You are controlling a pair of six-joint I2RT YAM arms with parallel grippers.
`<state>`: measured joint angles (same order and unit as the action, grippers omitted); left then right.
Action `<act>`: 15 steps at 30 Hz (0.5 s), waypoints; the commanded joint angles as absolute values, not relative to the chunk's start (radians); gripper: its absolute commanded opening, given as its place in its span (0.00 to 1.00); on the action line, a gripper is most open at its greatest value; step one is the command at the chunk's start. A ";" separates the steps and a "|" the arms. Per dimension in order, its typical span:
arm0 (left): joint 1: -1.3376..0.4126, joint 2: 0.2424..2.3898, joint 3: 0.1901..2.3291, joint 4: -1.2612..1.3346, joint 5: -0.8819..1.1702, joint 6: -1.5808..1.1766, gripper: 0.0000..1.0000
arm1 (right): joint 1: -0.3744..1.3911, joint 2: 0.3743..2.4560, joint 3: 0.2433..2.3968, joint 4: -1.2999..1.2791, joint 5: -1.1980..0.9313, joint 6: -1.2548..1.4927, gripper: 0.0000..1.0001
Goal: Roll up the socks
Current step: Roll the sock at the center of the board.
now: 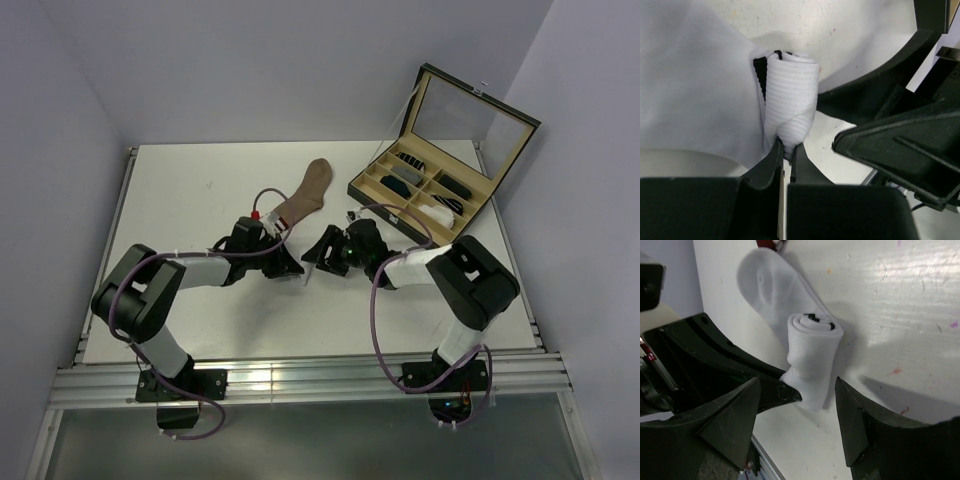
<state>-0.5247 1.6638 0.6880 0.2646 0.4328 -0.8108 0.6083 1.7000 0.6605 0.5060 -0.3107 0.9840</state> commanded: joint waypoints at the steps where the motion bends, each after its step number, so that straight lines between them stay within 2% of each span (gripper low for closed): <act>1: -0.506 1.698 0.703 0.253 0.486 -0.831 0.00 | 0.592 1.732 0.646 0.620 -0.279 1.014 0.69; 15: -0.431 1.740 0.687 0.308 0.564 -0.908 0.00 | 0.580 1.870 0.672 0.681 -0.351 1.042 0.69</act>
<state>-0.4431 1.7142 0.6891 0.2951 0.5617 -0.8894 0.5842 1.8233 0.6621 0.6621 -0.3412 1.0386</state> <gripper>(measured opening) 0.046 0.688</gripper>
